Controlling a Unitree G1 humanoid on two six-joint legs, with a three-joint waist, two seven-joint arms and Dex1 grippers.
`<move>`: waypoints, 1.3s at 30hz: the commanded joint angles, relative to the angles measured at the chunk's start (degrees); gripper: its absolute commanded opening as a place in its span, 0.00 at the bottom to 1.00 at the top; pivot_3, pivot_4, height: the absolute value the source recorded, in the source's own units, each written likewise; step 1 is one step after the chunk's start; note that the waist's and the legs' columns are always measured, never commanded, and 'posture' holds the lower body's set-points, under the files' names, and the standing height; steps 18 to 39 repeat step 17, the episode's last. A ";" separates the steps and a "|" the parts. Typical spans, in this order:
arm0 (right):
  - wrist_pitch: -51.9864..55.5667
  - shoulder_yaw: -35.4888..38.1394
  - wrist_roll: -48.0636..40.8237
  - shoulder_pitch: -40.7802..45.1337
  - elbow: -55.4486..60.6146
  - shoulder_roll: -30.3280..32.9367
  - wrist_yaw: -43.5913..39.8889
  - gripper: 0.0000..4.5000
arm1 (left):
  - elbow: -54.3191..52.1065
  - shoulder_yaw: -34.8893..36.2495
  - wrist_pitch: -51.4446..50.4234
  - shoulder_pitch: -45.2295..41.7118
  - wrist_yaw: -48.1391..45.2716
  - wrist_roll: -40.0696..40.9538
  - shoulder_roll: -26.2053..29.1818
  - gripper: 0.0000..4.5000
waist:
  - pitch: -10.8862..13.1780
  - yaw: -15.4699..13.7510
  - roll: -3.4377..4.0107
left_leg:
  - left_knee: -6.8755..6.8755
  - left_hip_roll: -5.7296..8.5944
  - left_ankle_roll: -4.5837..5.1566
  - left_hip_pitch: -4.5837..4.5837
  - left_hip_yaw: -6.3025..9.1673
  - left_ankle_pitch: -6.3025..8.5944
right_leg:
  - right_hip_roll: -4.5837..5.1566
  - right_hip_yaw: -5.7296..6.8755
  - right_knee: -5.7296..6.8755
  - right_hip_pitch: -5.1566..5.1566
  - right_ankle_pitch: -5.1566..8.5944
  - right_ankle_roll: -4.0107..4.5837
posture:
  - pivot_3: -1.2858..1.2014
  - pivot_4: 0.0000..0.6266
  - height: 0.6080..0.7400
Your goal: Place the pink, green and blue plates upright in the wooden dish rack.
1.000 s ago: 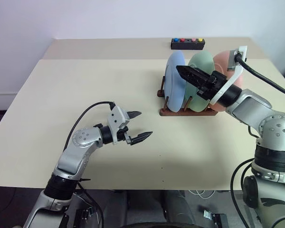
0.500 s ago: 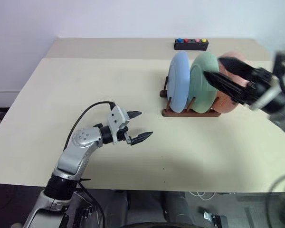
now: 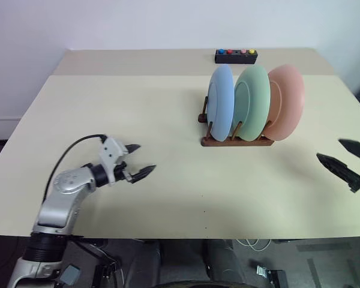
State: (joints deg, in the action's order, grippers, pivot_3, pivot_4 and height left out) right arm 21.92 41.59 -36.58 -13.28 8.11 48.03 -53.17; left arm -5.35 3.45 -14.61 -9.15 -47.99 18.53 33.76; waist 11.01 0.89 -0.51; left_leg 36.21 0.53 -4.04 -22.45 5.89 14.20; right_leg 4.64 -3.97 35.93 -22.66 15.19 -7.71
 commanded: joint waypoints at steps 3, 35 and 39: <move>-4.69 -0.90 2.90 2.51 -4.86 0.23 -1.35 0.83 | -1.52 0.76 1.93 0.28 0.67 0.36 -1.02 1.00 | 0.00 -0.04 -0.01 | 0.01 0.01 0.00 0.01 0.00 0.00 | 0.01 0.00 0.00 0.02 0.00 -0.02 | 0.52 0.24 0.96; -8.87 -4.14 6.04 5.47 -14.92 -1.52 -2.20 0.83 | -5.13 -0.49 0.87 2.70 2.63 -0.02 -3.17 1.00 | -0.01 0.05 0.02 | 0.01 0.01 0.00 0.05 0.01 0.00 | -0.01 -0.01 0.07 0.02 -0.01 -0.04 | 0.52 0.24 0.96; -8.87 -4.14 6.04 5.47 -14.92 -1.52 -2.20 0.83 | -5.13 -0.49 0.87 2.70 2.63 -0.02 -3.17 1.00 | -0.01 0.05 0.02 | 0.01 0.01 0.00 0.05 0.01 0.00 | -0.01 -0.01 0.07 0.02 -0.01 -0.04 | 0.52 0.24 0.96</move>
